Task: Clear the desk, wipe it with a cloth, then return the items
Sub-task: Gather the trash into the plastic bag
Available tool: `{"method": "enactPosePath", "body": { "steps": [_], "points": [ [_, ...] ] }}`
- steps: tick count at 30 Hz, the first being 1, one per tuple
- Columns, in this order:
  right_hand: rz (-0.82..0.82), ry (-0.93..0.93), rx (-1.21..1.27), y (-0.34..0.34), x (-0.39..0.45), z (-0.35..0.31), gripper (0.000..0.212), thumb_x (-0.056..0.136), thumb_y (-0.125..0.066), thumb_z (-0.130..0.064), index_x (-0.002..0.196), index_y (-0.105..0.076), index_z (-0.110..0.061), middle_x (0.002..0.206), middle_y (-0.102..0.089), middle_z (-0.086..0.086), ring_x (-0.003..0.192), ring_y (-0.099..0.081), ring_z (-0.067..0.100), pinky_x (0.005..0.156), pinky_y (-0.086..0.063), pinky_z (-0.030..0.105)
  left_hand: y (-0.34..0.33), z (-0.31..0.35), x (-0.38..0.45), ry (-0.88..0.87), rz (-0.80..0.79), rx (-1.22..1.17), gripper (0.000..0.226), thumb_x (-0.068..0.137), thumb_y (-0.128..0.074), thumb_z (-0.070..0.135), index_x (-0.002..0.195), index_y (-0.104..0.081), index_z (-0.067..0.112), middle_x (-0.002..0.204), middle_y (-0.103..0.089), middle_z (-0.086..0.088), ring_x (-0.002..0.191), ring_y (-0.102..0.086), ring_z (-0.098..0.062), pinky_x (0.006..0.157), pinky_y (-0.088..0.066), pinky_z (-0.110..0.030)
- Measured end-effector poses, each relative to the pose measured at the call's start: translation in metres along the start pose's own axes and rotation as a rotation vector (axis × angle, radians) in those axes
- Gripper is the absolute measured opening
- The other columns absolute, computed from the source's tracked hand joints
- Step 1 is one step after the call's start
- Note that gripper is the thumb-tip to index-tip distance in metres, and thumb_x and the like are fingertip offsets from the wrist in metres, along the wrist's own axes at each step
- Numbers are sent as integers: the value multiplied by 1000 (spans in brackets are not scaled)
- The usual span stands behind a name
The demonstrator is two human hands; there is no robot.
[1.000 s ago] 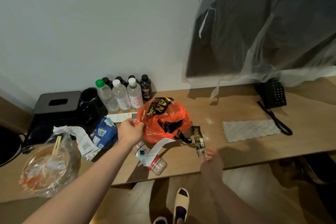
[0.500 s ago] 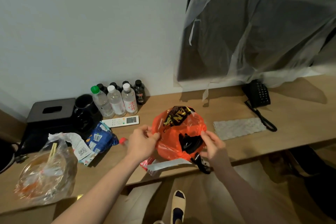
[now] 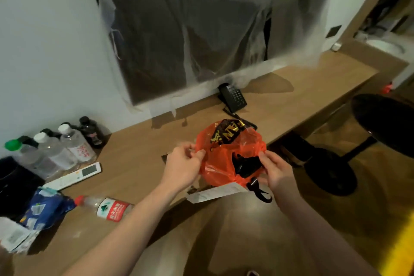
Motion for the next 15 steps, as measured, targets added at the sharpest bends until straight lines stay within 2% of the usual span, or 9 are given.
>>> {"method": "enactPosePath", "body": {
  "steps": [3, 5, 7, 9, 11, 15],
  "points": [
    [16, 28, -26, 42, 1, 1, 10, 101, -64, -30, 106, -71, -25, 104, -76, 0, 87, -76, 14, 69, -60, 29, -41, 7, 5, -6, -56, 29, 15, 87, -62, 38, 89, -71, 27, 77, -77, 4, 75, -76, -20, 80, -62, -49],
    [68, 4, -13, 91, 8, 7, 7, 101, -64, -29, 106, -68, -25, 110, -73, -1, 87, -73, 13, 65, -56, 25, -91, 17, 4, 7, -103, 44, 14, 84, -61, 39, 88, -70, 29, 78, -77, 3, 76, -76, -21, 79, -62, -50],
    [106, -34, 12, 141, 20, 15, 14, 101, -64, -25, 115, -66, -21, 114, -70, 3, 92, -70, 14, 65, -54, 23, -145, 24, 0, 11, -139, 49, 12, 87, -63, 34, 87, -71, 26, 78, -77, 5, 76, -76, -20, 78, -63, -49],
    [92, -64, -16, 191, 31, 25, 5, 103, -61, -21, 102, -65, -23, 104, -69, -2, 87, -69, 11, 59, -51, 17, -198, 28, -7, 33, -144, 70, 14, 91, -62, 31, 85, -72, 23, 77, -77, 6, 75, -76, -18, 77, -63, -47],
    [54, -72, -42, 238, 43, 33, 11, 105, -59, -23, 99, -68, -26, 100, -73, -4, 87, -73, 13, 61, -54, 17, -250, 29, -15, 67, -146, 71, 13, 96, -61, 24, 88, -72, 22, 78, -77, 3, 73, -75, -16, 77, -64, -45],
    [9, -160, -82, 320, 70, 56, 18, 105, -59, -25, 111, -75, -18, 107, -78, 1, 100, -75, 16, 76, -60, 30, -337, 28, -25, 121, -143, 90, 11, 98, -61, 23, 92, -70, 25, 83, -77, 2, 75, -75, -16, 76, -64, -45]
  ]
}}
Point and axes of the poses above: each hand's wrist, its own x-axis towards the middle knuckle, its own y-axis out of the back of the hand, z = x × y, the point moved 2 cm from there along x, towards the middle knuckle
